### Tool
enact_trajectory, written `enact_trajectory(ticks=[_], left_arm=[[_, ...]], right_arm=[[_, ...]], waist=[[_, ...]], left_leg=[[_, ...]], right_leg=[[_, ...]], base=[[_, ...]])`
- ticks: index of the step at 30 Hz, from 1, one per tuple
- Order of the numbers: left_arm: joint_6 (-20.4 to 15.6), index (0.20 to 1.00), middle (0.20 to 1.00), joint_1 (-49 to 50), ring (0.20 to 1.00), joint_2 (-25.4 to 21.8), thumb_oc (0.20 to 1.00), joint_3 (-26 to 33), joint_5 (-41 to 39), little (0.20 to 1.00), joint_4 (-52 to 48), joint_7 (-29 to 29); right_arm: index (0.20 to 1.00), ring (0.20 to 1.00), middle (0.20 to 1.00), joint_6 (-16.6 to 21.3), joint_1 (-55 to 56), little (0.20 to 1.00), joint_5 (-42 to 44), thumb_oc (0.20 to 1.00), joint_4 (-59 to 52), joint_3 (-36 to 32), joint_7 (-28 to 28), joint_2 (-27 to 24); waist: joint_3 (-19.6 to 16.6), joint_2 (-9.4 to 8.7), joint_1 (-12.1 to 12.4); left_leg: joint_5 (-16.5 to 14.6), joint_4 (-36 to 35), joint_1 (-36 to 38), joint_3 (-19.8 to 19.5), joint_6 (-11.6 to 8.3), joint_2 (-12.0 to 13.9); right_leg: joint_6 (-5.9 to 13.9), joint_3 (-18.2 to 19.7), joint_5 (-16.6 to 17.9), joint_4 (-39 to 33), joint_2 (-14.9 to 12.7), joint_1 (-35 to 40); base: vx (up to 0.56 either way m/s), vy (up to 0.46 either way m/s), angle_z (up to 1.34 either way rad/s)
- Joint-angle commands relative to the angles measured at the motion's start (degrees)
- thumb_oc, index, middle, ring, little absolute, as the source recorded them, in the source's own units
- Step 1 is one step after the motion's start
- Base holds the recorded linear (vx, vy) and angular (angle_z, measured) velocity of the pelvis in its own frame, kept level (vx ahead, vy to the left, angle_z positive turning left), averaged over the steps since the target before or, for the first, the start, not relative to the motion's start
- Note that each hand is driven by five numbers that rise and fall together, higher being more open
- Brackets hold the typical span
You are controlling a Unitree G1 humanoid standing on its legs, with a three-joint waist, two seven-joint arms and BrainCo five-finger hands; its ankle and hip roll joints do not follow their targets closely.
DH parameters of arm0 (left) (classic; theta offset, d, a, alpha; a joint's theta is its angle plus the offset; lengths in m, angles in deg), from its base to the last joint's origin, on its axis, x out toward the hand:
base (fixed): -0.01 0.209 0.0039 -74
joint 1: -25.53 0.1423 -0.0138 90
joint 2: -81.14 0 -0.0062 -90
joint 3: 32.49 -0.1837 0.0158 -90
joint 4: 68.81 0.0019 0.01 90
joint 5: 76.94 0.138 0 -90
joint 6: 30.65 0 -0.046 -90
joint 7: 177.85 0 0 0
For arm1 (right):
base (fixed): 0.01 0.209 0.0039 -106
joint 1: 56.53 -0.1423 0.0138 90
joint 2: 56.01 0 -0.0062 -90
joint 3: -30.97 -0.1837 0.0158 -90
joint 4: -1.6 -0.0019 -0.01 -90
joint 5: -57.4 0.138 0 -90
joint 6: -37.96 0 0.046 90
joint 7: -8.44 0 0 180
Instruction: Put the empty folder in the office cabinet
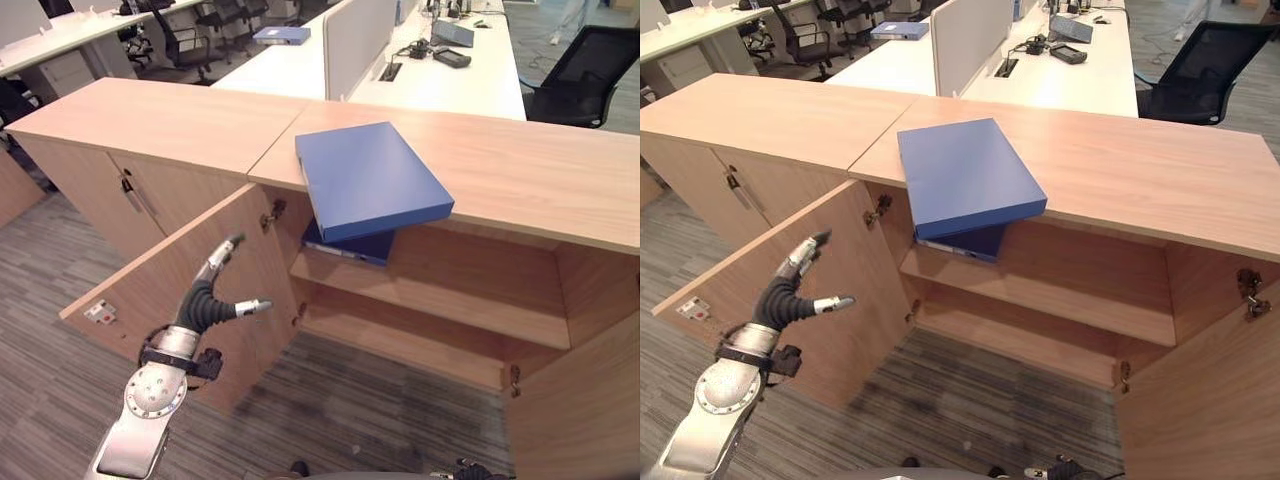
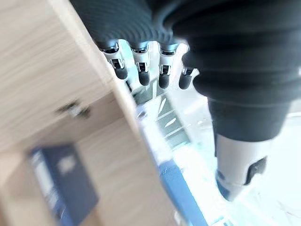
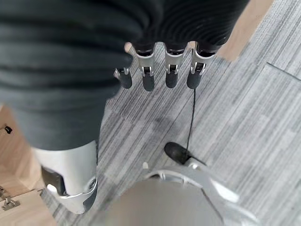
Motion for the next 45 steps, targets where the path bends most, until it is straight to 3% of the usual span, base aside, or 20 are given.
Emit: enact_trajectory(ticks=[1, 8, 11, 15, 19, 29, 35, 37, 39, 42, 43, 45], left_arm=[[-5.17, 1.000, 1.000, -3.43, 1.000, -3.60, 1.000, 0.79, 6.66, 1.000, -2.12, 5.77], [-5.31, 1.000, 1.000, -12.87, 1.000, -7.86, 1.000, -5.12, 15.70, 1.000, -1.92, 7.95], [-4.46, 1.000, 1.000, -25.95, 1.000, -9.10, 1.000, -13.10, 24.77, 1.000, 0.91, 9.10], [-2.02, 1.000, 1.000, -47.38, 1.000, -4.21, 1.000, -27.84, 33.57, 1.000, 11.62, 9.11], [1.45, 1.000, 1.000, -56.79, 1.000, 1.07, 1.000, -34.85, 40.54, 1.000, 24.01, 10.55], [2.65, 1.000, 1.000, -57.30, 1.000, 1.48, 1.000, -32.57, 38.60, 1.000, 23.15, 11.90], [5.07, 1.000, 1.000, -57.75, 1.000, 2.58, 1.000, -31.08, 37.60, 1.000, 24.55, 13.61], [5.42, 1.000, 1.000, -57.64, 1.000, 2.63, 1.000, -30.90, 37.64, 1.000, 24.91, 13.72], [6.43, 1.000, 1.000, -56.79, 1.000, 2.66, 1.000, -30.36, 37.97, 1.000, 25.43, 13.46], [7.50, 1.000, 1.000, -55.89, 1.000, 2.95, 1.000, -29.41, 37.81, 1.000, 26.06, 13.79], [8.09, 1.000, 1.000, -55.42, 1.000, 3.54, 1.000, -29.08, 37.76, 1.000, 26.58, 14.18], [9.15, 1.000, 1.000, -55.67, 1.000, 4.62, 1.000, -28.58, 38.72, 1.000, 27.49, 14.83]], right_arm=[[1.000, 1.000, 1.000, 0.87, -3.47, 1.000, -1.66, 1.000, 4.23, 2.96, 1.98, 2.46], [1.000, 1.000, 1.000, 1.08, -3.12, 1.000, -1.69, 1.000, 4.32, 4.15, 2.86, 2.83], [1.000, 1.000, 1.000, 0.94, -3.60, 1.000, -1.60, 1.000, 4.69, 4.80, 3.34, 2.38], [1.000, 1.000, 1.000, 0.48, -5.00, 1.000, -0.58, 1.000, 5.28, 6.18, 3.48, 1.12], [1.000, 1.000, 1.000, 0.19, -5.61, 1.000, 0.48, 1.000, 5.95, 6.17, 3.78, 0.12], [1.000, 1.000, 1.000, 0.19, -4.54, 1.000, 1.01, 1.000, 5.88, 5.57, 3.42, -0.40], [1.000, 1.000, 1.000, 0.55, -5.93, 1.000, 1.11, 1.000, 5.21, 6.43, 4.06, -0.92], [1.000, 1.000, 1.000, 0.73, -6.03, 1.000, 1.09, 1.000, 5.12, 6.48, 4.25, -1.06], [1.000, 1.000, 1.000, 0.69, -6.04, 1.000, 0.81, 1.000, 5.08, 6.80, 4.47, -1.26], [1.000, 1.000, 1.000, 0.48, -6.42, 1.000, 0.42, 1.000, 5.22, 6.98, 4.91, -1.45], [1.000, 1.000, 1.000, 0.53, -6.53, 1.000, 0.22, 1.000, 5.17, 6.70, 5.13, -1.76], [1.000, 1.000, 1.000, 0.50, -6.63, 1.000, 0.09, 1.000, 5.30, 6.18, 5.53, -1.93]], waist=[[-0.36, -3.53, -0.30], [-1.15, -3.62, -1.57], [-1.70, -3.62, -2.81], [-2.39, -3.28, -4.88], [-2.51, -3.07, -5.96], [-1.72, -3.15, -6.31], [-0.13, -3.52, -6.28], [0.52, -3.91, -6.20], [1.53, -4.79, -5.86], [2.94, -5.15, -5.11], [3.92, -5.30, -4.57], [4.32, -5.87, -4.58]], left_leg=[[-5.07, 0.17, 0.65, -0.71, -0.52, 1.28], [-5.36, 0.17, 1.04, -0.21, -0.78, 1.33], [-5.79, 0.17, 1.46, 0.08, -0.75, 1.28], [-5.68, 0.17, 1.40, 0.56, -0.52, 1.04], [-5.90, 0.17, 1.59, 1.00, -0.49, 1.07], [-5.15, 0.17, 1.21, 0.93, -1.34, 2.31], [-3.29, 0.36, 1.61, 0.44, -3.26, 5.42], [-2.97, 2.04, 1.02, 0.27, -3.50, 5.78], [-4.20, 8.43, -0.58, -0.23, -3.59, 6.85], [-4.03, 15.51, -3.31, -2.60, -2.72, 5.75], [-2.88, 18.02, -6.13, -4.97, -1.80, 3.61], [-4.03, 17.63, -11.72, -6.87, -0.63, -0.56]], right_leg=[[5.60, 4.36, -1.41, 0.00, -3.63, -1.38], [5.88, 4.59, -1.46, 0.00, -3.54, -1.17], [6.06, 4.95, -1.34, 0.00, -3.65, -1.08], [6.09, 5.51, -0.75, 0.00, -3.83, -1.64], [6.19, 5.88, -0.75, 0.00, -3.92, -1.83], [5.53, 5.97, -1.36, 0.00, -2.75, -2.10], [3.64, 6.12, -2.98, 0.00, 0.25, -1.21], [3.12, 6.24, -2.79, 0.00, 0.61, -1.02], [2.03, 7.05, -3.66, 0.00, 1.47, 0.11], [1.29, 7.38, -3.68, 0.06, 1.58, 0.65], [1.16, 7.03, -3.57, 0.05, 1.26, 0.59], [1.55, 6.42, -3.58, 0.00, 0.60, 0.66]], base=[[0.00, 0.000, 0.00], [0.00, 0.001, -0.01], [0.03, 0.009, -0.04], [0.00, 0.008, -0.08], [0.00, -0.004, -0.07], [0.00, -0.070, 0.00], [0.03, -0.175, 0.03], [0.03, -0.208, 0.02], [0.07, -0.232, 0.05], [-0.01, -0.092, -0.05], [-0.06, -0.032, -0.29], [-0.02, -0.014, -0.02]])
